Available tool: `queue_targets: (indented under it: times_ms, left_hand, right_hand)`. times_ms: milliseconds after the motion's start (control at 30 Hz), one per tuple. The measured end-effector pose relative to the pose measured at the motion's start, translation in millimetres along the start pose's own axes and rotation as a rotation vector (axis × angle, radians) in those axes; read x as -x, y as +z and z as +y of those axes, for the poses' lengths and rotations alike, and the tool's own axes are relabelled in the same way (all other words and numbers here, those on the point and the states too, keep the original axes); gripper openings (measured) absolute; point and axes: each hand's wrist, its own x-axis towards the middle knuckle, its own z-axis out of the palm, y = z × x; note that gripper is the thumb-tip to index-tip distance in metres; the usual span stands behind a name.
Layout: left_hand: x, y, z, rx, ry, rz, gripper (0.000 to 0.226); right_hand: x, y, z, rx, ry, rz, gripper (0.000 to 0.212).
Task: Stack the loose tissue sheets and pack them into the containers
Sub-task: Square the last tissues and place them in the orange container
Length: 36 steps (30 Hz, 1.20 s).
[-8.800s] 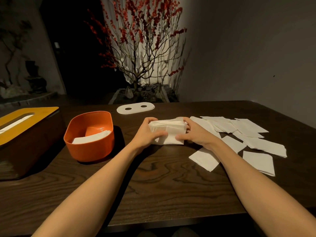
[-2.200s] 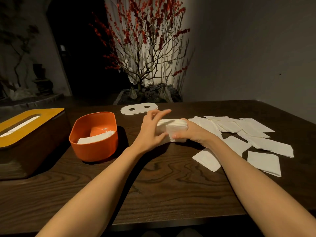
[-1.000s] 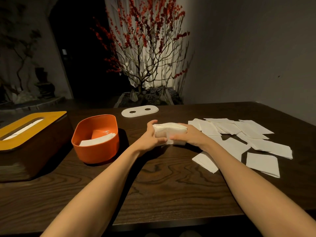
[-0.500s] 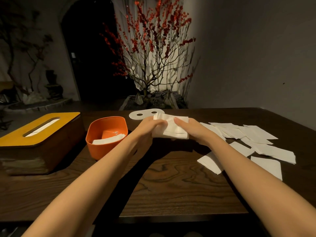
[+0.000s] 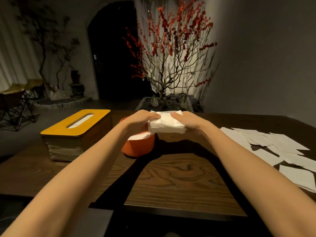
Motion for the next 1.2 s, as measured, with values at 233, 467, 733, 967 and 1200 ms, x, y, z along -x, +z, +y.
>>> queue_targets:
  times_ms: [233,467,733,967,1200]
  left_hand:
    - [1.9,-53.2,-3.8,-0.129,-0.043,-0.056,0.011]
    - [-10.5,-92.4,-2.8,-0.396,-0.156,-0.111,0.043]
    - [-17.2,-96.7,-3.6,-0.616,-0.308,-0.246,0.018]
    - [-19.0,-82.5,-9.1,-0.831,-0.345,-0.307,0.016]
    - [-8.8,-77.2,8.0,-1.238,-0.186,-0.192,0.065]
  right_hand:
    - [-21.6,32.6,-32.5,0.244,-0.108,-0.025,0.073]
    - [-35.0,48.5,-47.9,0.253,-0.266,-0.119,0.065]
    - [-40.2,63.9,-54.1,0.398,-0.35,-0.24,0.045]
    - [-47.1,74.0,-46.3,0.675,-0.347,-0.246,0.044]
    - [-47.6,66.1,-54.9,0.782,-0.508,-0.089,0.046]
